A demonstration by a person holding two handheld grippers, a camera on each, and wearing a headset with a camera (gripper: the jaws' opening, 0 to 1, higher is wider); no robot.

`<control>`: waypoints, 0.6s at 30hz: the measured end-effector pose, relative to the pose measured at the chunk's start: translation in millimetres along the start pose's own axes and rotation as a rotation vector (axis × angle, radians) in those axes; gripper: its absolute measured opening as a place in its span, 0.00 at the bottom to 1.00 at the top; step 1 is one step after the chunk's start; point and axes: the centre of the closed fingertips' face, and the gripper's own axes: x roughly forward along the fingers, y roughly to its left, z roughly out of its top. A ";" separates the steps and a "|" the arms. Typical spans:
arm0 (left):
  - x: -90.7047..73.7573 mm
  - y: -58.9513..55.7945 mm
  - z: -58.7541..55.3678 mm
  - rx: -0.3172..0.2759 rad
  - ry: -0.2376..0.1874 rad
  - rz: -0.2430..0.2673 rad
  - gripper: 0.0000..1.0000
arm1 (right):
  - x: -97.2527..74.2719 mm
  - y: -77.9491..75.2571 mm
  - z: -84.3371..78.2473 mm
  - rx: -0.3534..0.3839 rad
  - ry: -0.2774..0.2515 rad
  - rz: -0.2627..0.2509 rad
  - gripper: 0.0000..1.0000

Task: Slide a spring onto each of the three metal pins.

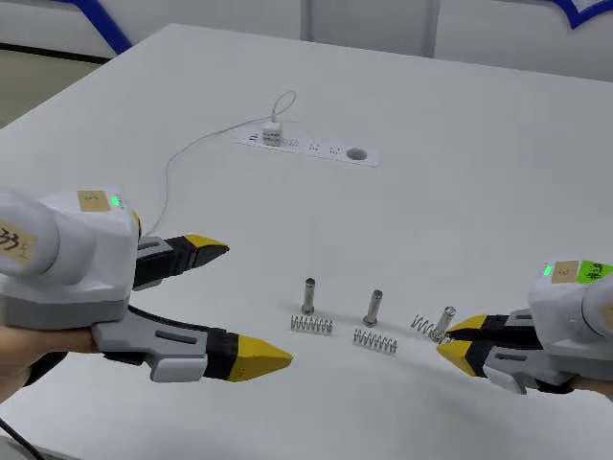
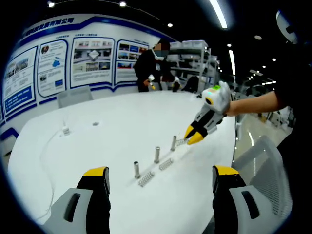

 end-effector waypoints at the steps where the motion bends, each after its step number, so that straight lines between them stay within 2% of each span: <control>1: 1.6 -0.8 1.7 0.001 -0.006 -0.005 0.86 | -2.0 0.6 1.5 -0.018 0.006 -0.006 0.10; 7: 14.2 -7.7 15.0 0.029 -0.031 -0.035 0.83 | -13.7 7.1 19.7 -0.034 -0.023 -0.006 0.10; 18: 34.7 -30.0 23.4 0.102 -0.011 -0.111 0.78 | -30.9 20.0 43.5 -0.055 -0.062 0.011 0.10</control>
